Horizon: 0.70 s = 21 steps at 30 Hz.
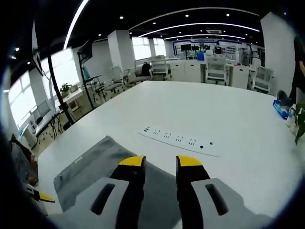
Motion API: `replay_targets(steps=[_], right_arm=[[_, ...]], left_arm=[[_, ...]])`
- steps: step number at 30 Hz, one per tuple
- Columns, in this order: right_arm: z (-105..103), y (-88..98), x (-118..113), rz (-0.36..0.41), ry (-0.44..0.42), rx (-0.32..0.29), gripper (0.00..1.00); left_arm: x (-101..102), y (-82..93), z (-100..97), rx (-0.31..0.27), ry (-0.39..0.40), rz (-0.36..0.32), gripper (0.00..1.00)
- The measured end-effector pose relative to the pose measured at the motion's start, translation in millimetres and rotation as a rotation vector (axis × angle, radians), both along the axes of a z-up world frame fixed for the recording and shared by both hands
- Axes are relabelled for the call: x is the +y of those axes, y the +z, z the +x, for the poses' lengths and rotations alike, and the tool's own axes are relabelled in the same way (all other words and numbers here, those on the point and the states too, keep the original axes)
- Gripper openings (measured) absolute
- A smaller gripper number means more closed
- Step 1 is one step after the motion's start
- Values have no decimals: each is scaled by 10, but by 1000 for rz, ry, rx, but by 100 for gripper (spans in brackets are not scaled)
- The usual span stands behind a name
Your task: Fold the towel on the table until its edges align and the towel forms a compact rectangular stack.
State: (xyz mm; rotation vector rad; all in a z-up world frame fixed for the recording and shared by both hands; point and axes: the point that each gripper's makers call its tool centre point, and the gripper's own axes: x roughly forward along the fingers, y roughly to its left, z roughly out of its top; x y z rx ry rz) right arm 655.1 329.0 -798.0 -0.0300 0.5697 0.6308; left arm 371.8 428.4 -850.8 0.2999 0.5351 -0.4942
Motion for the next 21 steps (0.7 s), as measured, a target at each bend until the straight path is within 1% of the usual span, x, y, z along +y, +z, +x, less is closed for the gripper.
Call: replay_targets(steps=[1, 3, 6, 8, 12, 15, 18, 21], right_arm=[[26, -19, -53, 2, -8, 4, 25], [-11, -19, -141, 2, -13, 6, 26], [-32, -74, -205, -7, -9, 9, 28], [-53, -96, -272, -13, -8, 12, 29], [-89, -138, -386, -17, -15, 17, 30], [-72, -195, -437, -23, -14, 15, 29], [-107, -236, -512, -28, -15, 26, 29], [-96, -335, -550, -32, -10, 38, 29]], left_arm=[[-49, 26, -6, -4, -13, 2, 49], [-145, 46, -13, 0, -41, 3, 50], [-215, 53, -4, 3, -62, 10, 50], [-287, 47, -13, 19, -78, -9, 50], [-467, 58, -49, 25, -113, -29, 49], [-559, 17, -52, 33, -137, -27, 47], [-712, -25, -90, 46, -175, -41, 46], [-816, -69, -114, 53, -203, -30, 41]])
